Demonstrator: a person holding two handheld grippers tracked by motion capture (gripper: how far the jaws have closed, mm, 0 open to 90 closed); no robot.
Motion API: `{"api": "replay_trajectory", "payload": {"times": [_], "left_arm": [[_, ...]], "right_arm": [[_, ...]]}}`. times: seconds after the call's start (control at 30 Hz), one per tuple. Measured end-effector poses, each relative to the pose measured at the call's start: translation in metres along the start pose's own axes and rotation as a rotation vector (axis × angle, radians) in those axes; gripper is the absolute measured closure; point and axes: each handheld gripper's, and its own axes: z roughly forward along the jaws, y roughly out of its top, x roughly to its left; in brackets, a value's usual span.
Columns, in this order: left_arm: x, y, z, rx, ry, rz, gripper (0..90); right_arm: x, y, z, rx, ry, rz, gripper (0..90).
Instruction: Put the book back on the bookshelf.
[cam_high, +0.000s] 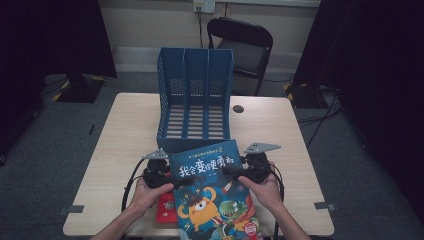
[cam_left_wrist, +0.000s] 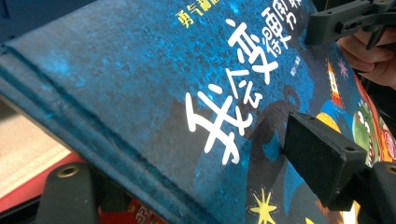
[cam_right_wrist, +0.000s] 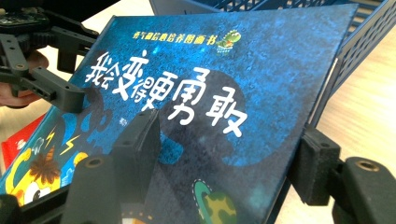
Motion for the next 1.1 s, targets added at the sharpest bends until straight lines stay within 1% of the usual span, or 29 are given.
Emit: {"api": "replay_trajectory", "payload": {"times": [0.07, 0.17, 0.37, 0.4, 0.47, 0.53, 0.6, 0.67, 0.77, 0.83, 0.97, 1.1], "left_arm": [[-0.001, 0.003, -0.002, -0.013, 0.008, 0.002, 23.5], [-0.001, 0.006, -0.005, -0.038, 0.003, -0.014, 28.2], [-0.004, 0.015, -0.012, -0.056, 0.013, -0.001, 32.0], [-0.005, 0.016, -0.014, -0.071, 0.016, -0.005, 33.0], [-0.006, 0.02, -0.017, -0.078, 0.024, 0.006, 34.4], [-0.008, 0.022, -0.019, -0.089, 0.029, 0.012, 34.5], [-0.008, 0.024, -0.021, -0.089, 0.032, 0.016, 35.0], [-0.007, 0.025, -0.024, -0.105, 0.024, 0.011, 36.9], [-0.005, 0.029, -0.03, -0.144, -0.011, -0.001, 43.2], [-0.008, 0.033, -0.031, -0.151, -0.007, 0.014, 44.5], [-0.009, 0.038, -0.034, -0.15, -0.016, 0.021, 46.1], [-0.012, 0.046, -0.037, -0.18, -0.019, 0.016, 49.3]], "right_arm": [[0.001, 0.002, -0.001, -0.007, -0.007, 0.002, 33.9], [0.0, 0.005, -0.003, -0.022, -0.012, 0.011, 33.9], [0.002, 0.01, -0.007, -0.045, -0.023, 0.012, 33.9], [0.002, 0.011, -0.008, -0.056, -0.024, 0.009, 34.0], [0.004, 0.013, -0.009, -0.086, -0.032, -0.002, 34.0], [0.005, 0.016, -0.01, -0.096, -0.037, -0.002, 34.2], [0.006, 0.019, -0.011, -0.101, -0.041, -0.005, 34.3], [0.007, 0.022, -0.012, -0.105, -0.047, -0.002, 34.5], [0.007, 0.025, -0.014, -0.122, -0.049, 0.004, 34.6], [0.006, 0.028, -0.016, -0.129, -0.048, 0.009, 34.6], [0.008, 0.033, -0.021, -0.133, -0.06, 0.005, 34.7], [0.007, 0.036, -0.025, -0.15, -0.063, 0.015, 34.7]]}}
